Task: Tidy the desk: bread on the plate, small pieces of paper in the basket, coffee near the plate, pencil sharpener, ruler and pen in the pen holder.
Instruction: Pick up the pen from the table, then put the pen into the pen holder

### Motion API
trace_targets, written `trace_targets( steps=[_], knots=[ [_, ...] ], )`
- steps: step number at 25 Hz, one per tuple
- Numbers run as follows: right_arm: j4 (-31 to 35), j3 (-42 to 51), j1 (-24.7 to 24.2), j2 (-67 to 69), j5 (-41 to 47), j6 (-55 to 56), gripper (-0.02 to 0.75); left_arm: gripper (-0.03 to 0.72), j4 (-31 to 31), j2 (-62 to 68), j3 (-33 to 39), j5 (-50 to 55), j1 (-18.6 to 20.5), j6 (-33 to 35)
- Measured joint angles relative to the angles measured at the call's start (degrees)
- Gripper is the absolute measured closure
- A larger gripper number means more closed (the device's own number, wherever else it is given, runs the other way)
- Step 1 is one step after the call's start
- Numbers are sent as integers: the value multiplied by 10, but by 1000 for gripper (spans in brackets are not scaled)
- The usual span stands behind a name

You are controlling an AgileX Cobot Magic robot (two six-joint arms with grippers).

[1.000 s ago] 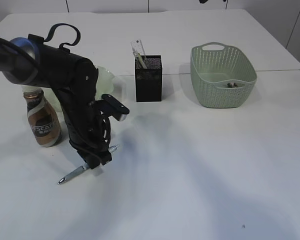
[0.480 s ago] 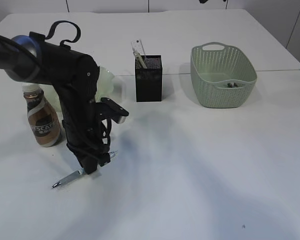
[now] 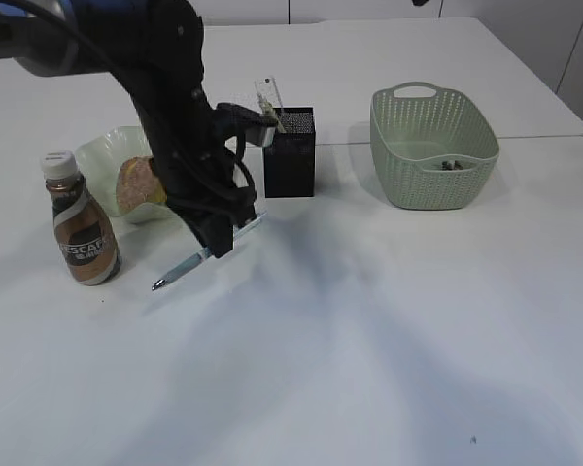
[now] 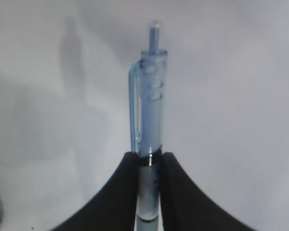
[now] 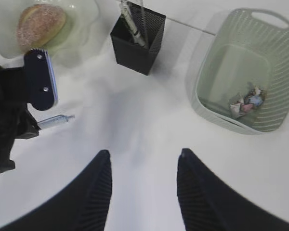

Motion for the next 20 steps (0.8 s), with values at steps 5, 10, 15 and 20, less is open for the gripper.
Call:
trace_targets(
  steps=[5,10,15,20],
  knots=[
    [-25,0,-18,0,1,0,372,617,-9,0,-54,6,0,0],
    [-34,0,-67,0,1,-8,372,616,-9,3,-103,8,0,0],
    [-35,0,-95,2,1,-10,372,616,-9,3,-153,11,0,0],
    [-45,0,-114,16,1,-11,372,616,-9,3,-186,17,0,0]
  ],
)
